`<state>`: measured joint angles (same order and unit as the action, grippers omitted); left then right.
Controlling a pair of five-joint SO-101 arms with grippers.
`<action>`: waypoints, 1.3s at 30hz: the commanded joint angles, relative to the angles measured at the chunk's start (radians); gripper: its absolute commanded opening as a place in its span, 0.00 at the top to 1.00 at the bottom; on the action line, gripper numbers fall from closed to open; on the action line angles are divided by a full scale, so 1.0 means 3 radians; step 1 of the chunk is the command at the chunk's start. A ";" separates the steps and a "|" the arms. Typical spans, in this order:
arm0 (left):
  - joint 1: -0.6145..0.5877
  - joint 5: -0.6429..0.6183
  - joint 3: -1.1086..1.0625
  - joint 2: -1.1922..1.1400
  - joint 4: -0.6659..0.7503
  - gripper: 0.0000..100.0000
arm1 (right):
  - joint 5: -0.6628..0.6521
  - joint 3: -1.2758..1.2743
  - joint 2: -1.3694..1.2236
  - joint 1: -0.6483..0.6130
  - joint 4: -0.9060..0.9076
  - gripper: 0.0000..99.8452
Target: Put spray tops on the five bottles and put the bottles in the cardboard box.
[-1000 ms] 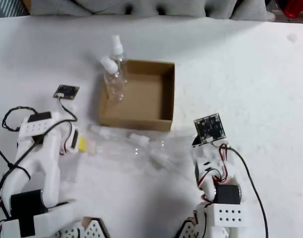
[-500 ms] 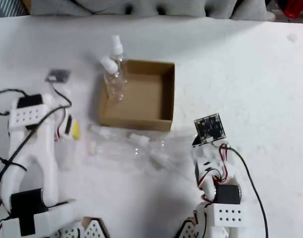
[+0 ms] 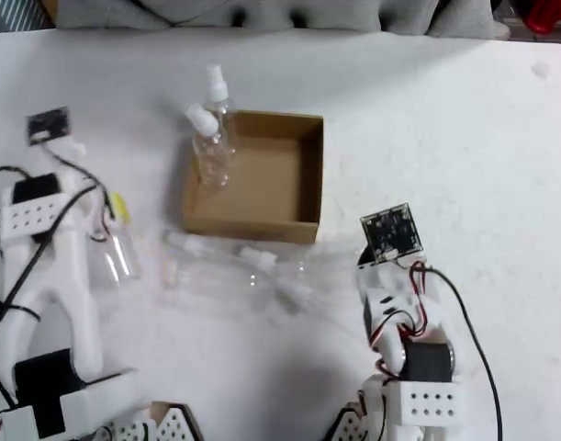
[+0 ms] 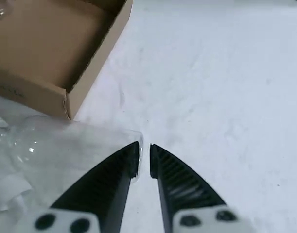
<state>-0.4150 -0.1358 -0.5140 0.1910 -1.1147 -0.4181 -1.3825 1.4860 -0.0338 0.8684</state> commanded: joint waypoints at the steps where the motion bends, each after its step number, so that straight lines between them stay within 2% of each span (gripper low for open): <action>1: -0.0263 -0.0174 0.0010 0.0095 0.0322 0.98 | -0.0353 0.0650 0.0008 -0.0299 0.0606 0.98; 4: -0.0279 -0.0184 -0.0010 0.0069 0.0363 0.98 | -0.0609 0.1048 0.0008 -0.0627 0.1148 0.98; 7: -0.0248 -0.0179 -0.0010 0.0069 0.0363 0.98 | -0.0624 0.1253 0.0003 -0.0877 0.1460 0.98; 13: -0.0248 -0.0169 -0.0015 0.0069 0.0363 0.98 | -0.0639 0.1222 -0.0325 -0.1337 0.1491 0.91; 18: -0.0248 -0.0159 -0.0077 0.0069 0.0394 0.98 | -0.0634 0.1217 -0.1025 -0.1685 0.1373 0.96; 20: -0.0248 -0.0159 -0.0123 0.0069 0.0471 0.98 | -0.0639 0.1217 -0.1337 -0.1798 0.1307 0.94; 24: -0.0248 -0.0159 -0.0123 0.0069 0.0476 0.98 | -0.0639 0.1217 -0.1885 -0.1874 0.0990 0.88; 32: -0.0248 -0.0159 -0.0123 0.0069 0.0476 0.98 | -0.0639 0.1217 -0.2775 -0.1864 0.0473 0.88; 39: -0.0248 -0.0159 -0.0123 0.0069 0.0471 0.98 | -0.0639 0.1217 -0.3122 -0.1864 0.0192 0.88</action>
<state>-0.4872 -0.1741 -0.5631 0.1895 -0.9950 -0.5992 -1.0618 0.5700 -0.5892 0.9651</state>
